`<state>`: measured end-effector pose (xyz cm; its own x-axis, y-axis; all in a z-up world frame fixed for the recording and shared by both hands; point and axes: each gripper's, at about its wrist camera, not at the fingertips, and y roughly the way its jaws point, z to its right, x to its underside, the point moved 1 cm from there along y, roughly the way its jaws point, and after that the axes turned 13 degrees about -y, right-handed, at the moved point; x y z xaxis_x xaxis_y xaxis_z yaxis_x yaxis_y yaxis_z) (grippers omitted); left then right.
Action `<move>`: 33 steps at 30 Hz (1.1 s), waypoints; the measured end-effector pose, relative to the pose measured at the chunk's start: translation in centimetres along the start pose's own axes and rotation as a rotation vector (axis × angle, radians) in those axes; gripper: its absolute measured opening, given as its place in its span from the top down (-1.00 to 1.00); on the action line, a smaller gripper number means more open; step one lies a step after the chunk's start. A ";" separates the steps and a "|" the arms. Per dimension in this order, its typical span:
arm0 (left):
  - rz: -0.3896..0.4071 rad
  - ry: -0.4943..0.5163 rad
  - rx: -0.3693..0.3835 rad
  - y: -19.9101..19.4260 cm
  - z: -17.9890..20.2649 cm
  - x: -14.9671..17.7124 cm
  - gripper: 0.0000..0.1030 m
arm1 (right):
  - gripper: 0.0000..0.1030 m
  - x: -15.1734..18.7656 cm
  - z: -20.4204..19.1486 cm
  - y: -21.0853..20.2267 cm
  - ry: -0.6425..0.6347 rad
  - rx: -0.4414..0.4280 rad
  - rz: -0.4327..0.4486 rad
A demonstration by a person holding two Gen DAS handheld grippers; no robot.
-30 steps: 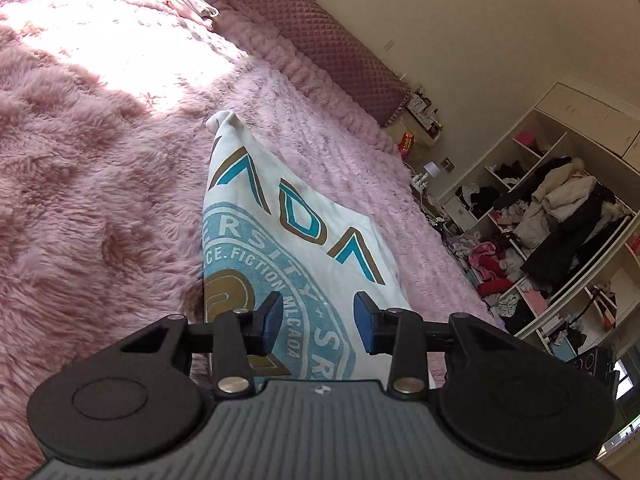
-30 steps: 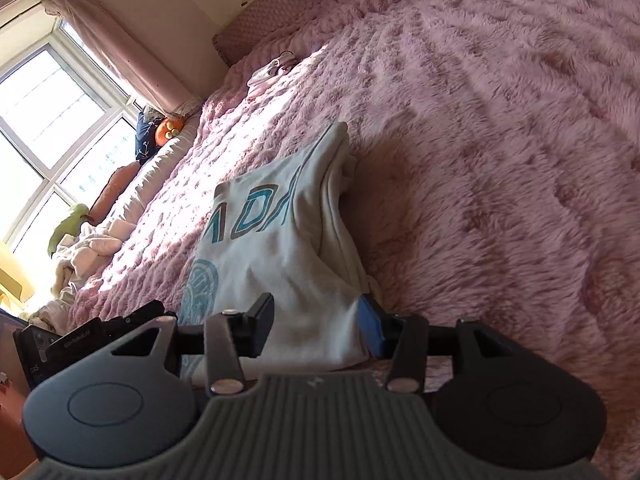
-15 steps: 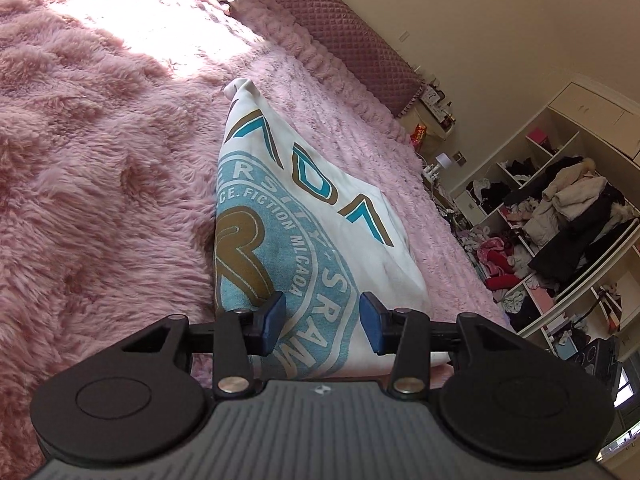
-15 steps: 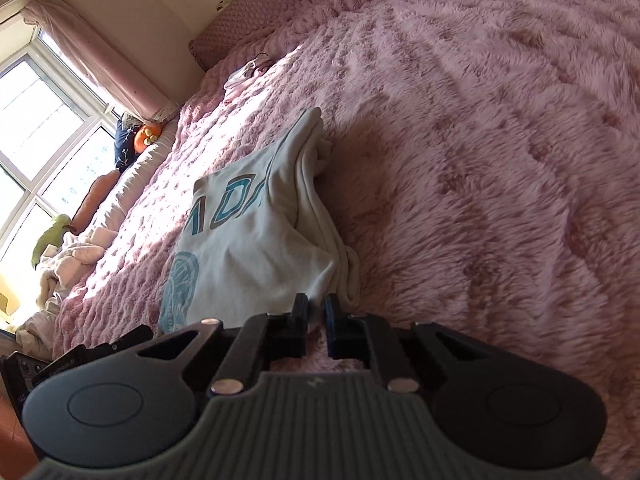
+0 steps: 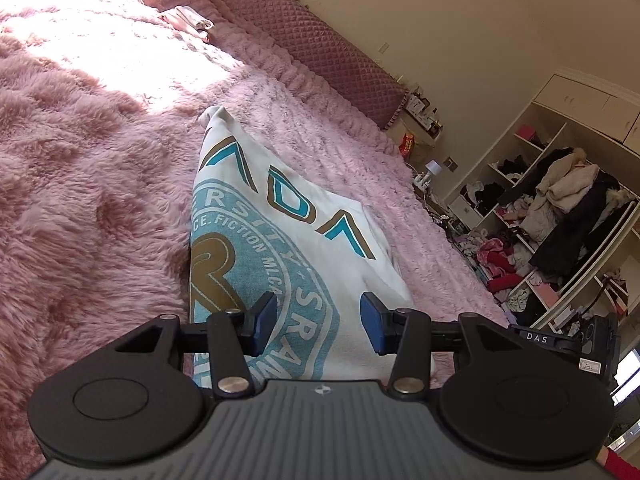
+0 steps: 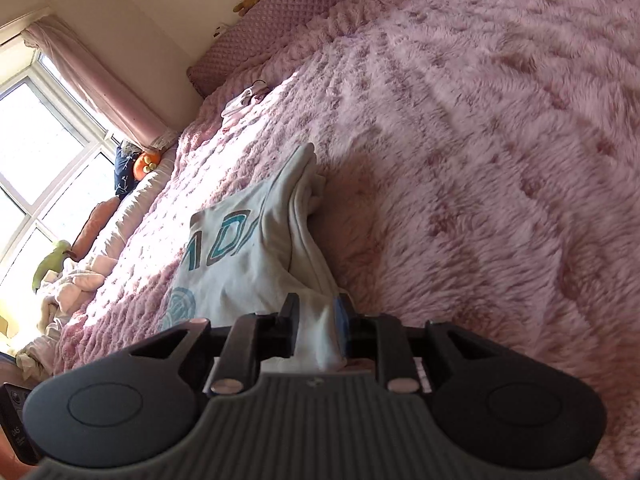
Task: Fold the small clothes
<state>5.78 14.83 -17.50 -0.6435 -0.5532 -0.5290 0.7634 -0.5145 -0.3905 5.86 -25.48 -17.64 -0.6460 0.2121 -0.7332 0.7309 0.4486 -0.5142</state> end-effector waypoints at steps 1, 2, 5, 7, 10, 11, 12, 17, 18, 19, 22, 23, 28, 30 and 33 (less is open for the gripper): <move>-0.003 -0.008 0.002 0.2 0.1 -0.1 -0.01 | 0.58 -1.2 -0.6 0.5 -0.031 -0.002 0.017; -0.005 -0.021 0.002 0.5 0.0 -0.2 -0.01 | 0.53 -2.4 -1.2 1.2 -0.059 0.001 0.031; -0.014 -0.047 -0.011 1.1 -0.4 -0.1 0.00 | 0.49 -5.6 -1.9 4.4 -0.104 0.005 0.045; -0.021 -0.060 -0.016 1.4 -0.7 0.1 -0.01 | 0.48 -7.2 -2.1 6.8 -0.118 0.005 0.030; -0.020 -0.075 -0.016 1.5 -1.3 0.2 -0.01 | 0.43 -8.5 -2.3 10.1 -0.136 0.031 -0.019; -0.020 -0.079 -0.016 1.5 -1.5 0.3 -0.02 | 0.39 -8.7 -2.3 10.9 -0.136 0.038 -0.038; -0.021 -0.084 -0.016 1.5 -1.6 0.3 -0.03 | 0.40 -8.6 -2.3 11.9 -0.131 0.049 -0.065; -0.024 -0.084 -0.007 1.8 -1.9 0.2 -0.03 | 1.00 -8.6 -3.0 12.6 -0.187 0.054 -0.032; -0.026 -0.075 -0.006 1.8 -1.9 0.2 -0.03 | 1.00 -8.8 -3.4 12.4 -0.215 0.075 -0.014; -0.029 -0.065 -0.008 1.9 -1.9 0.3 -0.03 | 1.00 -8.8 -3.6 12.6 -0.229 0.094 -0.013; -0.038 -0.079 -0.002 2.3 -2.3 0.4 -0.03 | 1.00 -7.9 -2.2 14.9 -0.227 0.132 -0.100; -0.040 -0.089 0.000 2.3 -2.5 0.3 -0.03 | 1.00 -7.4 -1.6 15.3 -0.211 0.129 -0.119; -0.028 -0.095 -0.005 1.9 -2.0 0.1 -0.03 | 0.79 -7.6 -1.0 12.5 -0.126 0.083 -0.027; -0.010 -0.103 0.010 1.5 -1.5 -0.1 -0.03 | 0.68 -7.3 -1.8 9.9 -0.138 0.013 0.030; 0.034 -0.128 0.043 0.8 -1.0 -0.5 -0.04 | 0.68 -5.9 -3.6 6.9 -0.183 -0.078 0.033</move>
<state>6.78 15.34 -18.36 -0.6213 -0.6484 -0.4399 0.7835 -0.5201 -0.3401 13.97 -20.47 -15.25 -0.5658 0.0697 -0.8216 0.7275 0.5112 -0.4577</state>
